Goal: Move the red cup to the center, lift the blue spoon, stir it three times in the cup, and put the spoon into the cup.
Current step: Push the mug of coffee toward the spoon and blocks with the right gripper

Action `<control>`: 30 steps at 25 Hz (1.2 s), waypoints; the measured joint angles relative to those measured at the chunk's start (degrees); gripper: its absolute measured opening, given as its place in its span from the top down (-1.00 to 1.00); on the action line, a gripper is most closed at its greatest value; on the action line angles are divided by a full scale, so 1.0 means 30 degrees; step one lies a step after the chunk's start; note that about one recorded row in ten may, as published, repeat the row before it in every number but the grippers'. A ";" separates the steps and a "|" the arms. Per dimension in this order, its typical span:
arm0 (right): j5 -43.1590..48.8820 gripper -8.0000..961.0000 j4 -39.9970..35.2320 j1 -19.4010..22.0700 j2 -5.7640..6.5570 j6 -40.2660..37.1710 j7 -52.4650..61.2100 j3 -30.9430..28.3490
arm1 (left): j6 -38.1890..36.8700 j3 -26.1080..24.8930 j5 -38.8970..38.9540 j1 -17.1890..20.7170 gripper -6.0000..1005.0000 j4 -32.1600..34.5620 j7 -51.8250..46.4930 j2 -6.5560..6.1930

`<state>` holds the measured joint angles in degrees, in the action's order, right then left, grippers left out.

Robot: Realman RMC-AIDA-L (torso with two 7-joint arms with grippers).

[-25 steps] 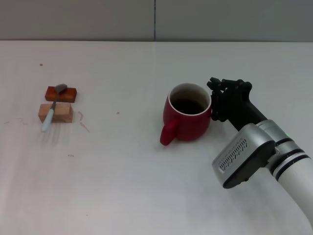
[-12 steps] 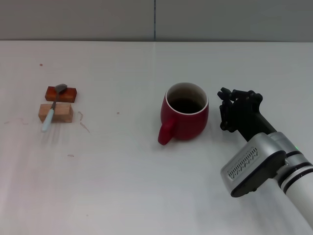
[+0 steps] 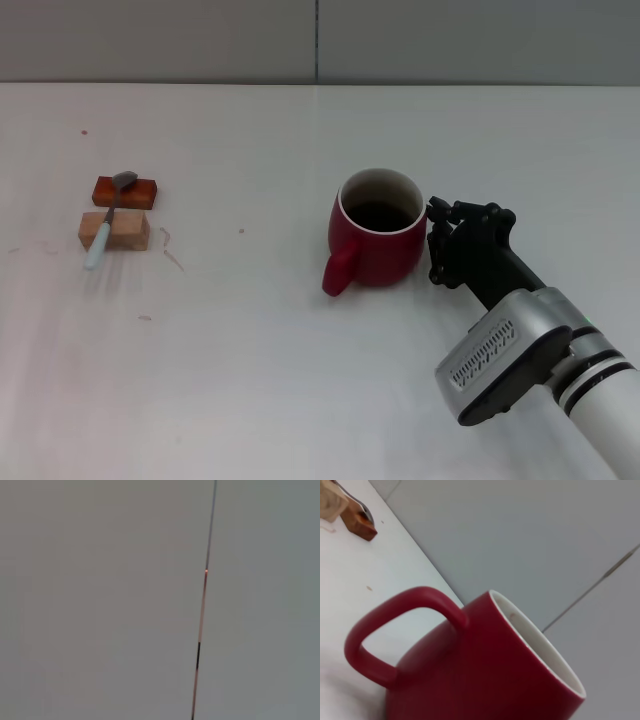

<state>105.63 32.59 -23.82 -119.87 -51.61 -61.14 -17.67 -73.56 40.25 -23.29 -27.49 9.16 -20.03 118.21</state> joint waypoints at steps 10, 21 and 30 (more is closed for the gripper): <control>-0.0002 0.87 0.0687 -0.0335 -0.0001 0.0527 0.0184 0.0099 | -0.0009 0.0000 -0.0001 0.0079 -0.71 0.0067 -0.0022 -0.0001; -0.0001 0.87 0.1421 -0.1475 -0.0001 0.1366 0.0934 0.0119 | -0.0058 0.0001 -0.0001 0.0162 -0.71 -0.0024 -0.0055 0.0031; 0.0006 0.87 0.1070 -0.1854 -0.0003 0.1420 0.1230 0.0032 | -0.0059 0.0005 0.0001 0.0169 -0.71 -0.0081 -0.0061 0.0049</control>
<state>105.65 35.80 -29.38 -119.88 -47.35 -57.45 -17.58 -73.74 40.27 -23.28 -26.98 8.92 -20.21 118.36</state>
